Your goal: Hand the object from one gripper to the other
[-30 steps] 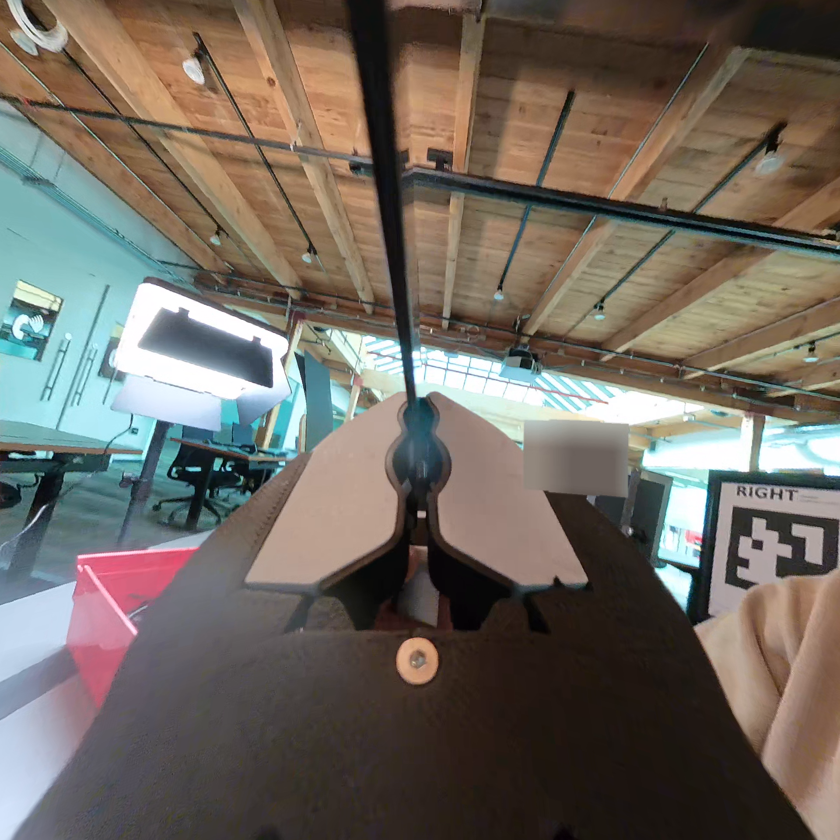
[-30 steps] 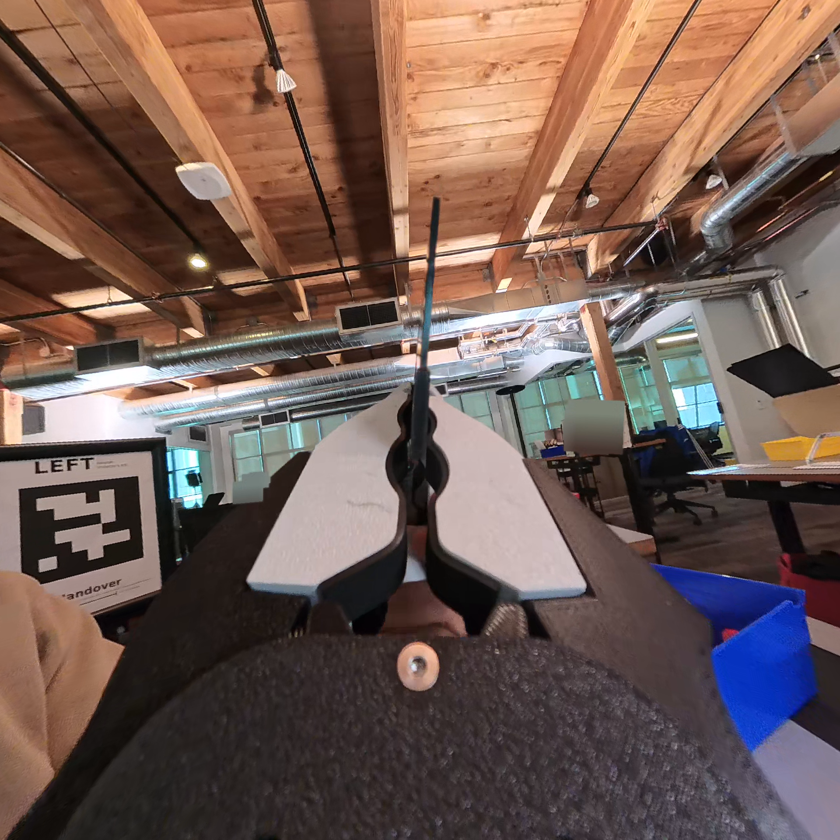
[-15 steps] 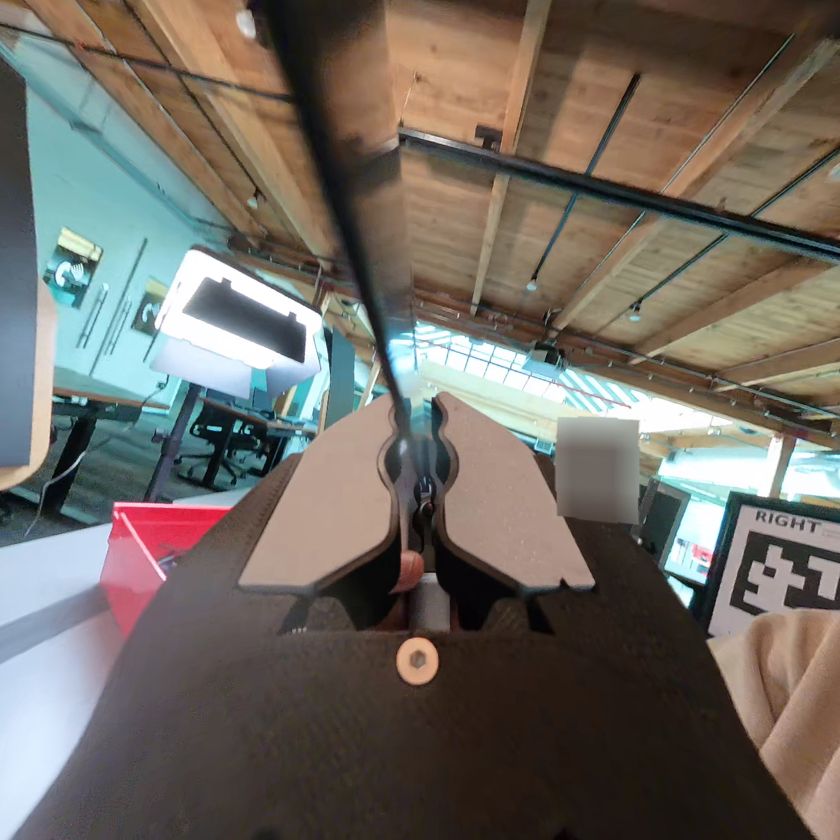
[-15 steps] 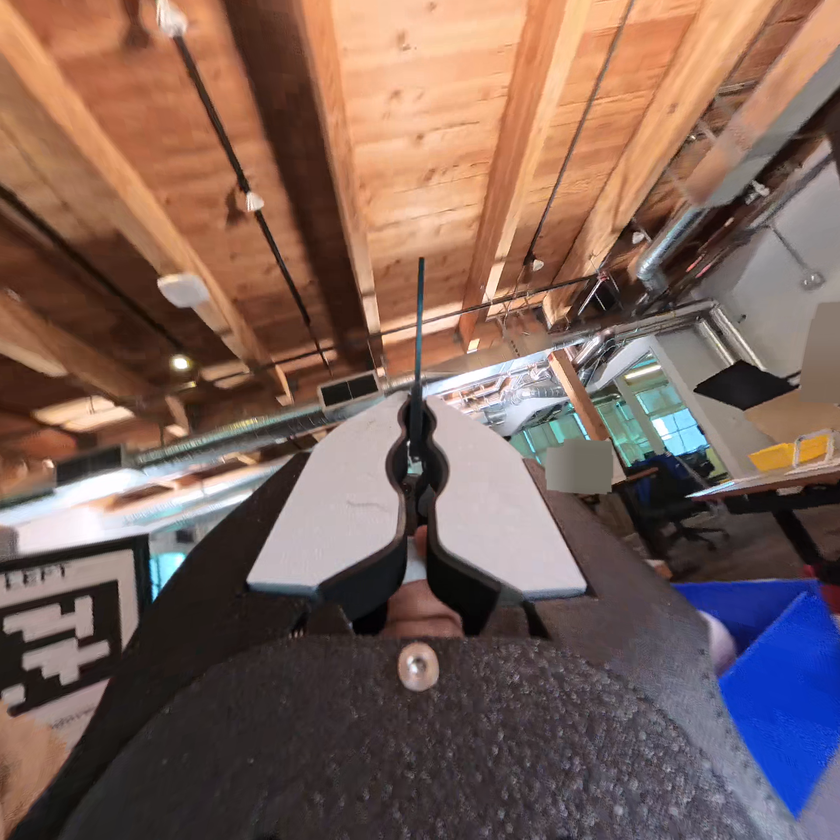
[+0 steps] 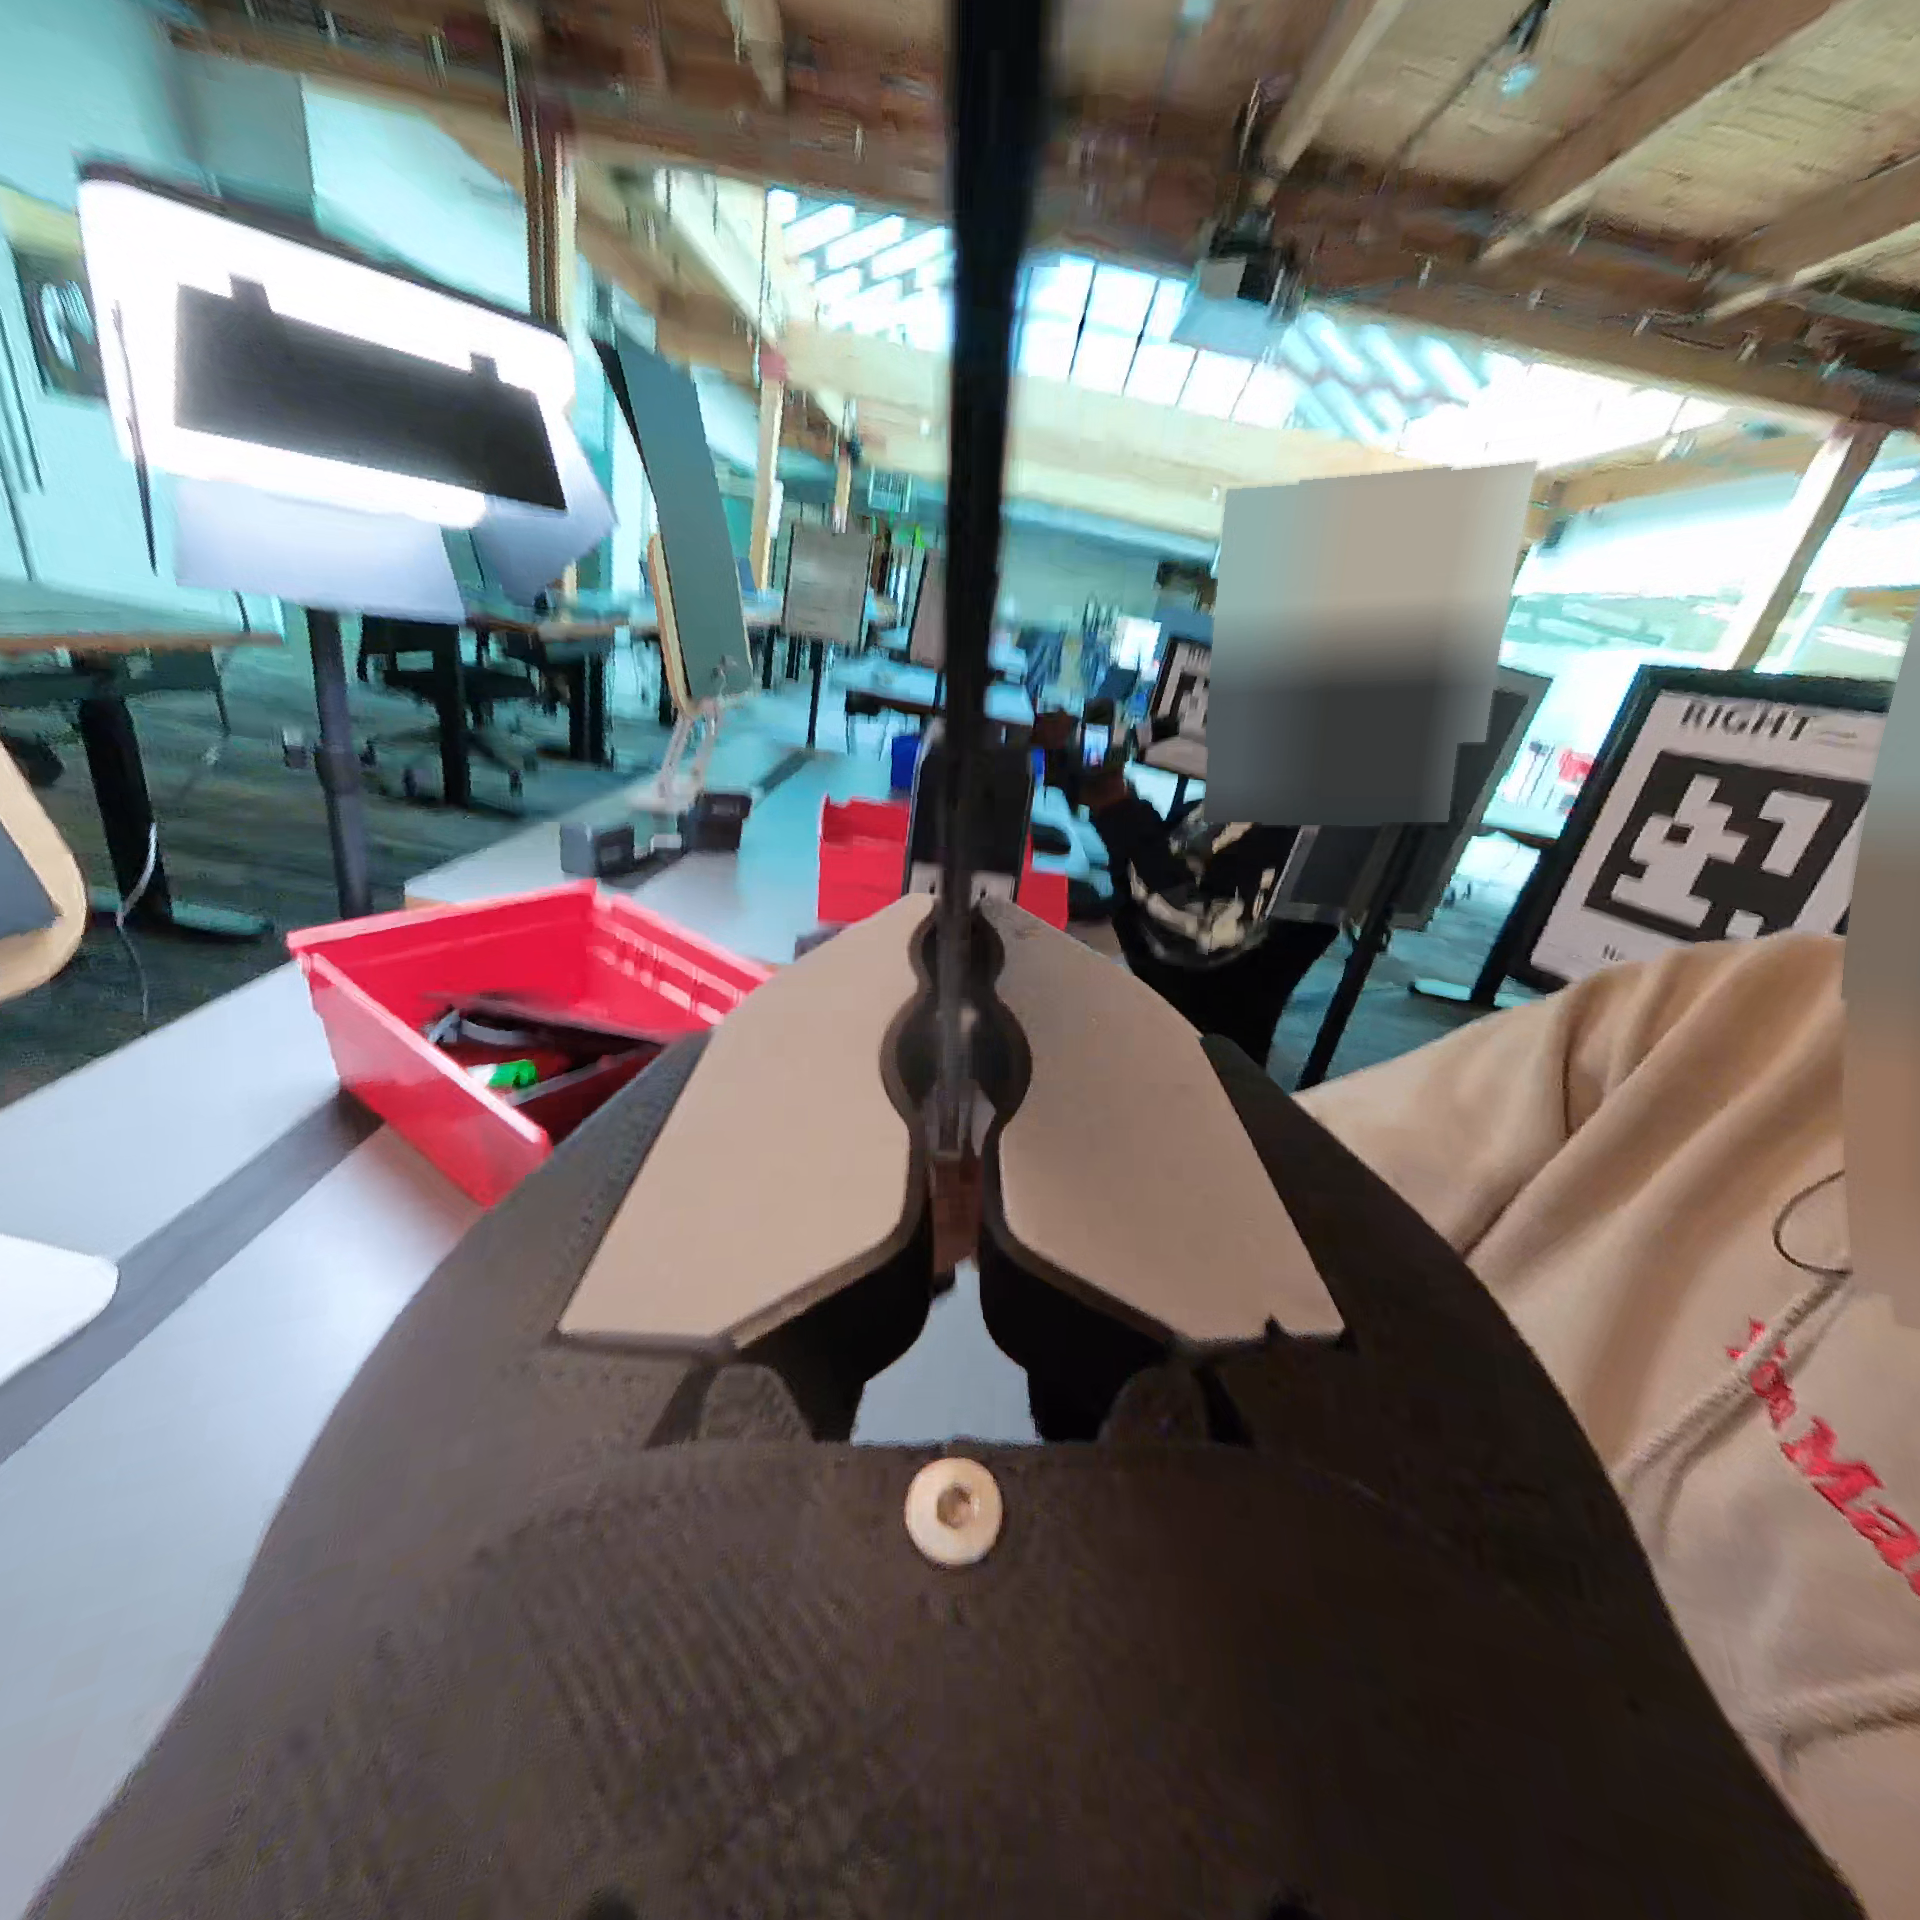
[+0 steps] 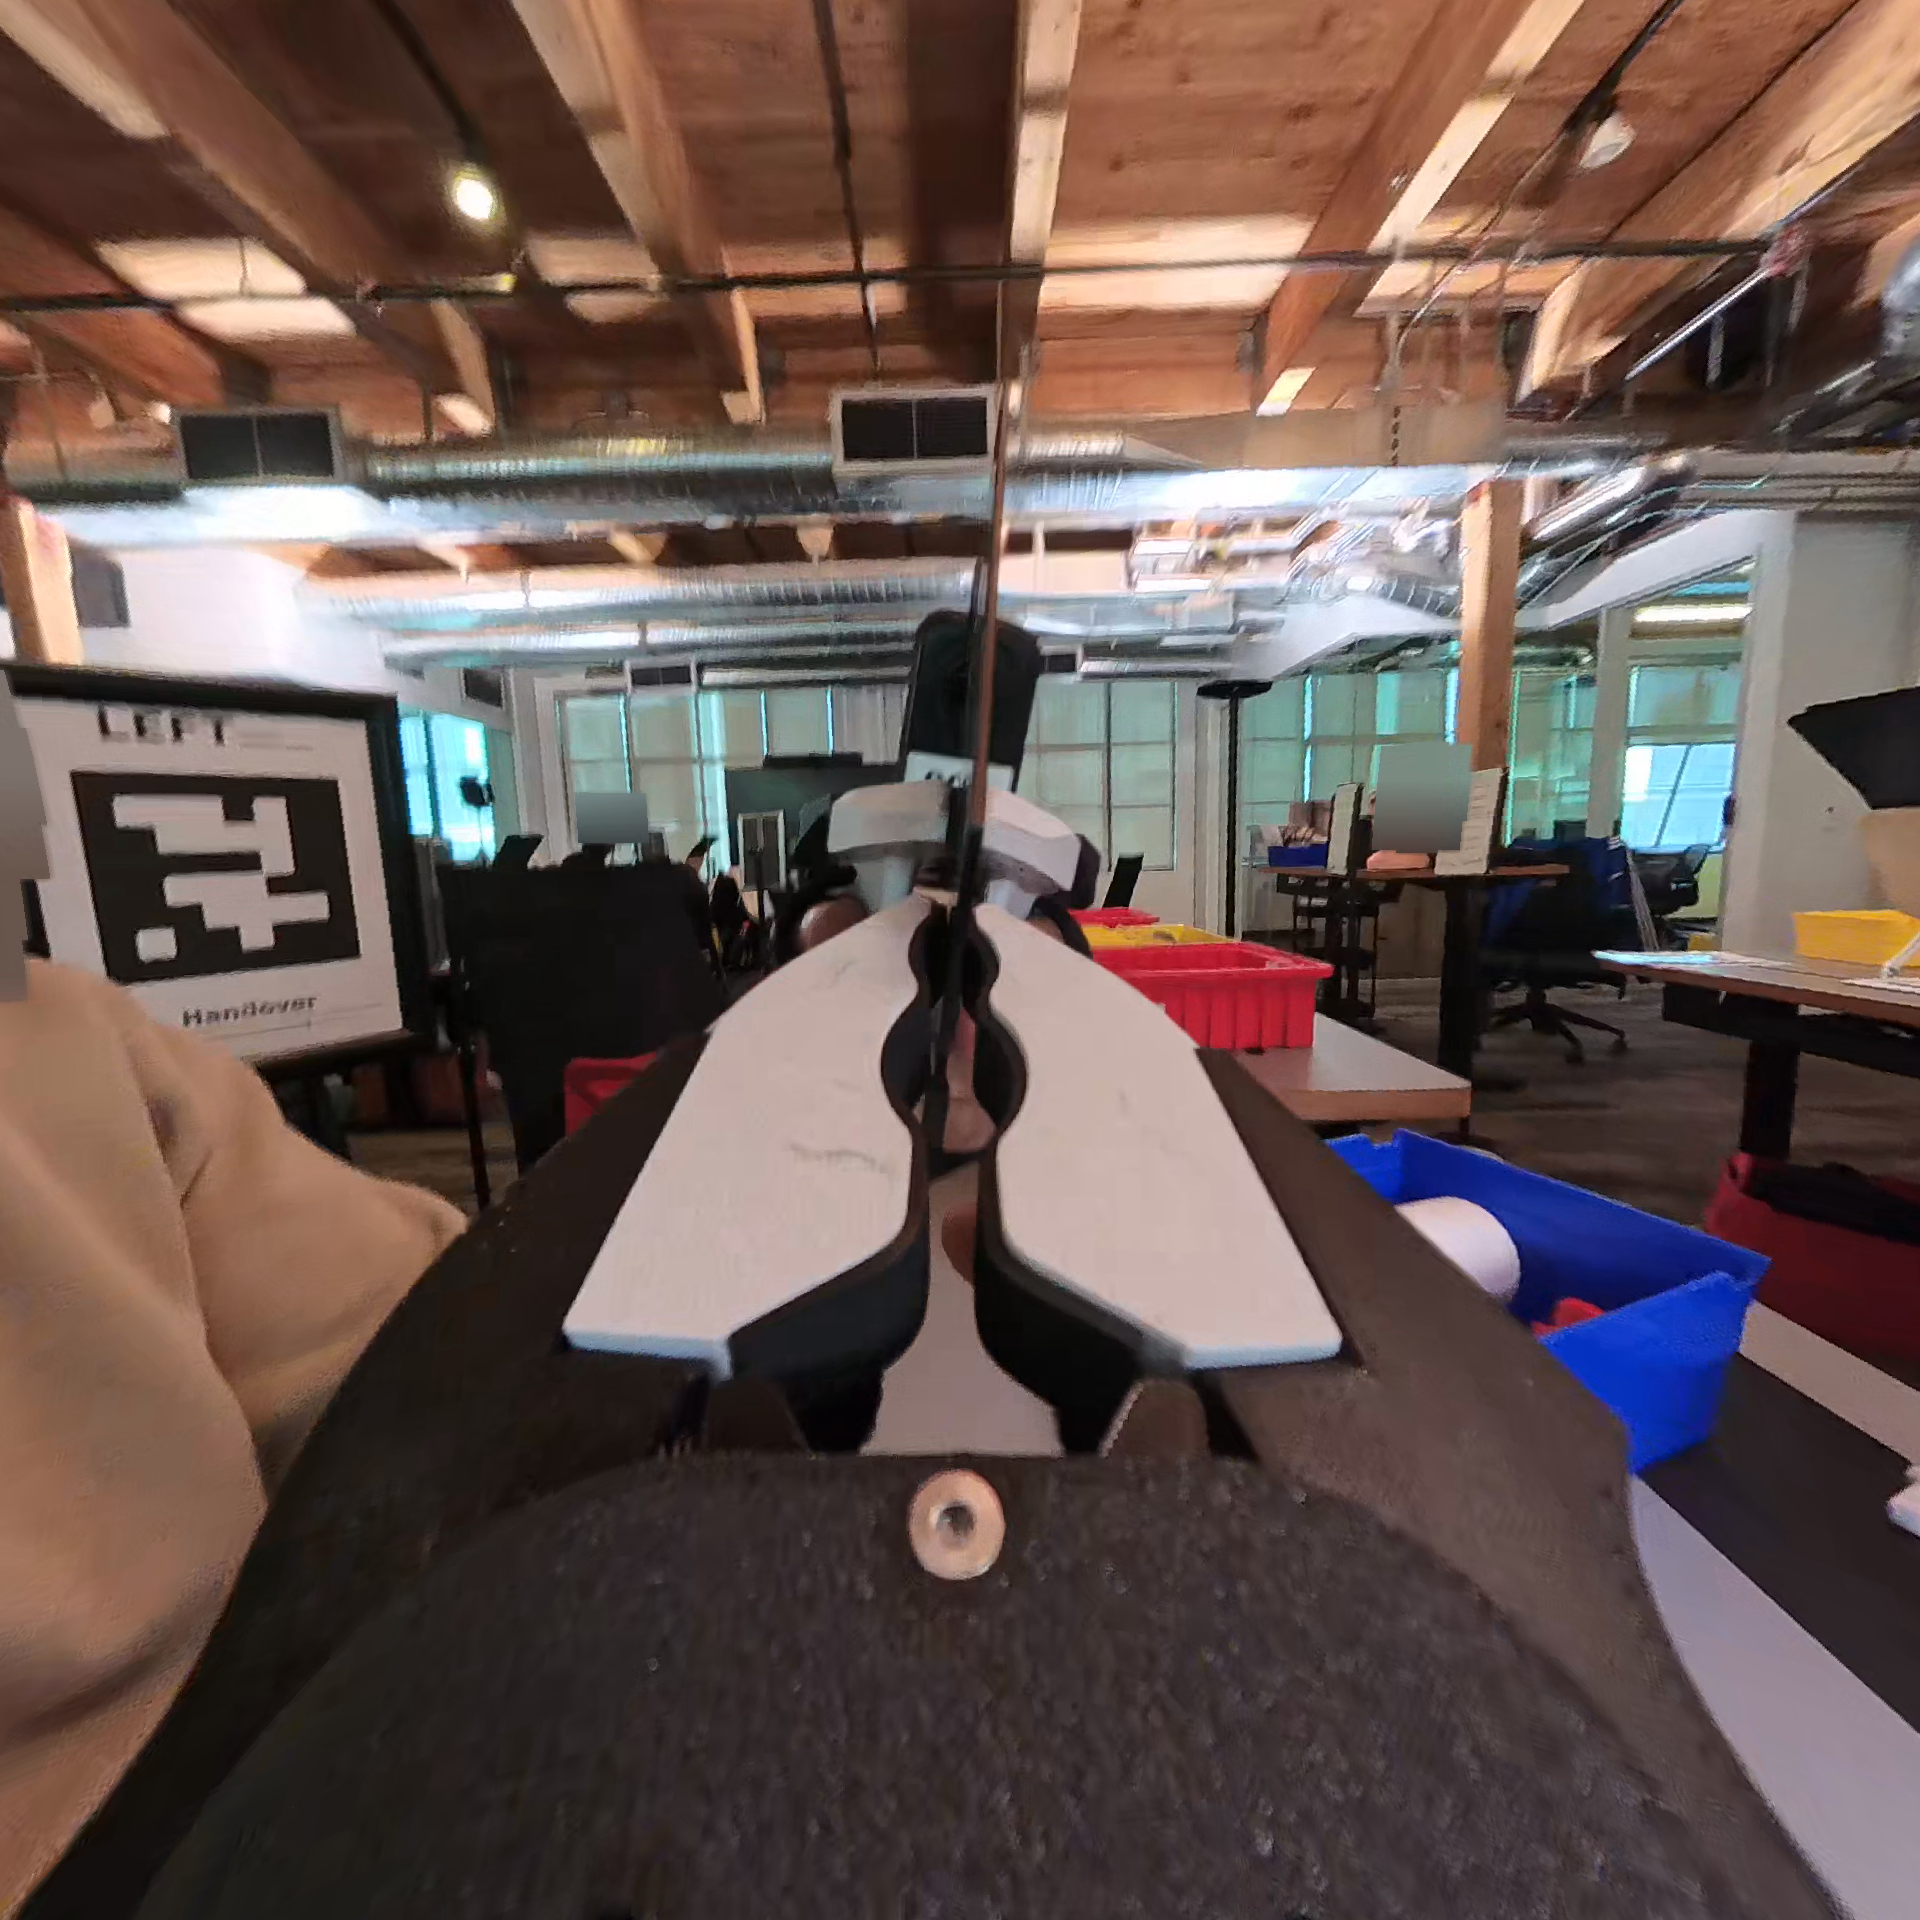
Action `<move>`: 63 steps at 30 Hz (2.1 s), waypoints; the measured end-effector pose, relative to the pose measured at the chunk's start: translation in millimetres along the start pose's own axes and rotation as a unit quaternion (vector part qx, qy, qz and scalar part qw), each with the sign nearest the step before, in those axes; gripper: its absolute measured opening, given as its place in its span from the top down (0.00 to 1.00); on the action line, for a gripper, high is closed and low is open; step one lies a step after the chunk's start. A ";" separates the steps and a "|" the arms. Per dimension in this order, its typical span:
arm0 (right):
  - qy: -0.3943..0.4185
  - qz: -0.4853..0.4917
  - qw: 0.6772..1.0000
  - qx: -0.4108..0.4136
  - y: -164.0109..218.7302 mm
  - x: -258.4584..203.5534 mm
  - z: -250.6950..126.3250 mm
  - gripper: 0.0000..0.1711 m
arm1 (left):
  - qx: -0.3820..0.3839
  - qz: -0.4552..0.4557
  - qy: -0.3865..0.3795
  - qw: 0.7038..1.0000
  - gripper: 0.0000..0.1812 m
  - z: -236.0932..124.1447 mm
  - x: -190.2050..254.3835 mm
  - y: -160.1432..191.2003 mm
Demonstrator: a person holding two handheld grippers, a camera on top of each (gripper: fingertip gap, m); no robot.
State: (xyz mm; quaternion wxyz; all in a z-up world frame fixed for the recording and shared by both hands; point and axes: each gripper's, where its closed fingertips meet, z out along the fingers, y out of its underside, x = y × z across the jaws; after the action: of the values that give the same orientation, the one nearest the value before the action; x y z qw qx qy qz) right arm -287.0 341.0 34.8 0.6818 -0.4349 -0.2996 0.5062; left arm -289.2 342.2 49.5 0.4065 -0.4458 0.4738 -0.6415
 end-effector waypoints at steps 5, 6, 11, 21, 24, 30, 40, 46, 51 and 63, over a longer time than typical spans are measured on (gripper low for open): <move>0.014 0.075 0.983 0.167 -27.9 5.9 -10.5 0.99 | 0.065 0.025 -0.018 0.997 0.96 21.9 -3.8 -0.1; 0.018 0.083 0.980 0.179 -29.1 7.7 -11.9 0.99 | 0.073 0.035 -0.022 0.996 0.99 25.3 -3.7 0.5; 0.016 0.067 0.992 0.103 -18.5 9.6 -6.6 0.99 | 0.019 0.017 -0.027 0.999 0.99 15.1 -6.1 2.8; -0.006 -0.021 0.999 -0.037 -2.3 -0.9 -5.4 0.99 | -0.065 0.041 -0.021 0.997 0.98 -6.9 -0.1 12.9; 0.001 0.001 0.998 0.057 -18.0 -0.1 -7.1 0.99 | 0.016 0.059 -0.027 0.998 0.92 2.0 -2.2 -0.5; 0.006 0.085 0.985 0.153 -23.1 8.0 -11.3 0.99 | 0.031 0.063 -0.032 0.997 0.99 15.9 -4.5 2.3; -0.008 -0.038 0.997 -0.061 2.1 -4.3 -5.5 0.98 | -0.116 0.050 -0.017 0.992 0.99 -3.0 3.6 28.4; -0.010 -0.009 0.998 0.057 -23.9 -6.9 -8.9 0.99 | 0.027 0.089 0.000 0.996 0.90 15.2 7.8 6.5; -0.004 0.025 0.994 0.105 -30.7 -3.6 -10.7 0.99 | 0.048 0.075 0.000 0.996 0.98 30.4 6.9 9.2; 0.021 0.001 0.994 0.111 -44.9 -3.2 -15.2 0.99 | 0.181 0.033 0.021 0.983 0.90 17.6 6.2 -15.1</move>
State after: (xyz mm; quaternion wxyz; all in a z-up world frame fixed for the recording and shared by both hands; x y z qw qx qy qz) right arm -255.8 328.7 68.5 0.7312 -0.3677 -0.2269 0.5279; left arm -275.5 335.3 68.0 0.4914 -0.3350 0.3727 -0.7123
